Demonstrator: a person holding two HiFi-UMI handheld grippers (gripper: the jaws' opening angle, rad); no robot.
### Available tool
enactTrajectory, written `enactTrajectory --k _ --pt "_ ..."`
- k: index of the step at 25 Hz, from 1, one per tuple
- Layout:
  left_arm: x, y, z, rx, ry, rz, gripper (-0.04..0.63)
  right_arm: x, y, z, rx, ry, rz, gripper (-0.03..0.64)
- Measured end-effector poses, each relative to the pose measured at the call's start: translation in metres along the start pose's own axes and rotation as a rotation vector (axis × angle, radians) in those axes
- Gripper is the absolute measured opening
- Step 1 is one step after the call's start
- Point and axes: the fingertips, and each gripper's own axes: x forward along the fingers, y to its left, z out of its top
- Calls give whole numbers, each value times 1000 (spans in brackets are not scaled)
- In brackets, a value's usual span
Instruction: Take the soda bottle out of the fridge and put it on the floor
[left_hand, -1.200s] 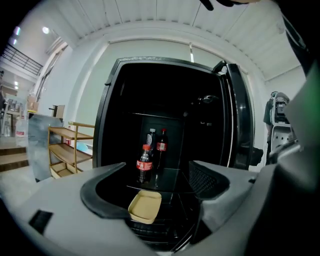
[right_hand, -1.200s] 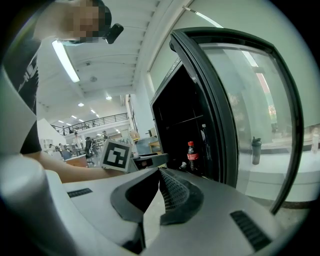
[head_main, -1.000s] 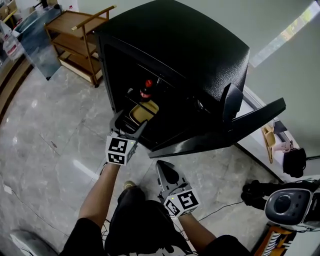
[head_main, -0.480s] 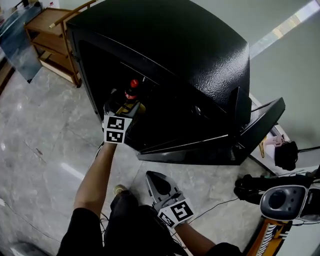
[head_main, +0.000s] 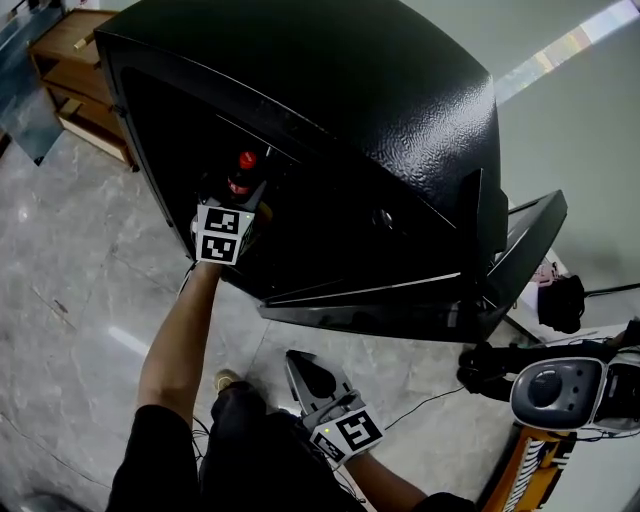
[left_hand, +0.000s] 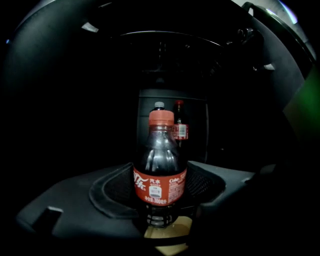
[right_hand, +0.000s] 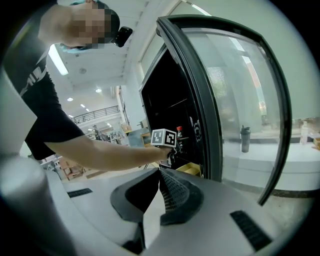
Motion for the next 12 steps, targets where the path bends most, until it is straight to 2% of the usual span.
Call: enactTrajectory --k 12 --pt "-19 -6 -1 -6 15 0 304 -14 -6 -11 9 17 -4 23"
